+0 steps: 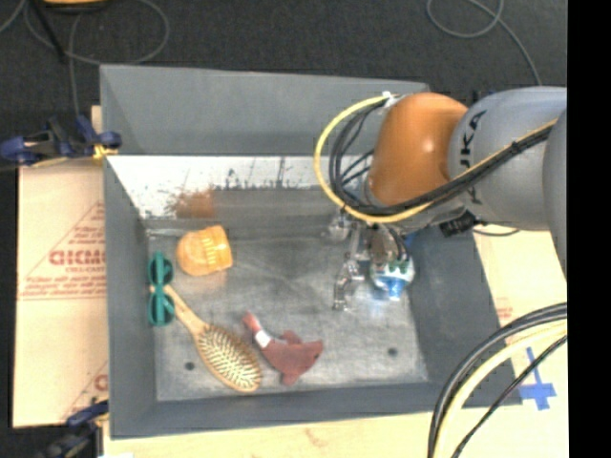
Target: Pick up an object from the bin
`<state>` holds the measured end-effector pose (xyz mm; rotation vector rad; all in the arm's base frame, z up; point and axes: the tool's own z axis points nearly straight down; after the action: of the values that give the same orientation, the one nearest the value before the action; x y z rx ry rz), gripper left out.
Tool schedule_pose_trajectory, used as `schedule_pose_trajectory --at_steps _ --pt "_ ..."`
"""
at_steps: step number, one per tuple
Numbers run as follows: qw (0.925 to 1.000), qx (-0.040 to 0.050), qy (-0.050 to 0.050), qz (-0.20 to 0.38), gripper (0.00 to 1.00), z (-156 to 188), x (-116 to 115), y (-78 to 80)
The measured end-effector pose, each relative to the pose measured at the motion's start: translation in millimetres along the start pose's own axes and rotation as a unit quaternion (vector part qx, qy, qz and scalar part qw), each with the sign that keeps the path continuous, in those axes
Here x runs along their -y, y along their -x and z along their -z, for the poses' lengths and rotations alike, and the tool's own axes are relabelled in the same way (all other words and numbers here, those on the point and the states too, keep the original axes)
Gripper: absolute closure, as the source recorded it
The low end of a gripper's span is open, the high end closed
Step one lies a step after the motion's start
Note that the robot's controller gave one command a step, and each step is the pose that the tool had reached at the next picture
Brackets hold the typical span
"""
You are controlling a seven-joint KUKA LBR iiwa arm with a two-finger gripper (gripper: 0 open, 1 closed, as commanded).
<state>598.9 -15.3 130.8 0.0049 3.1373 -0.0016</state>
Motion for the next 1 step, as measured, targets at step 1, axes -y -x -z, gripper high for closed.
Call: schedule_pose_trajectory --at_steps 1 --pt "1.0 0.0 0.0 0.0 0.0 0.0 0.0 0.0"
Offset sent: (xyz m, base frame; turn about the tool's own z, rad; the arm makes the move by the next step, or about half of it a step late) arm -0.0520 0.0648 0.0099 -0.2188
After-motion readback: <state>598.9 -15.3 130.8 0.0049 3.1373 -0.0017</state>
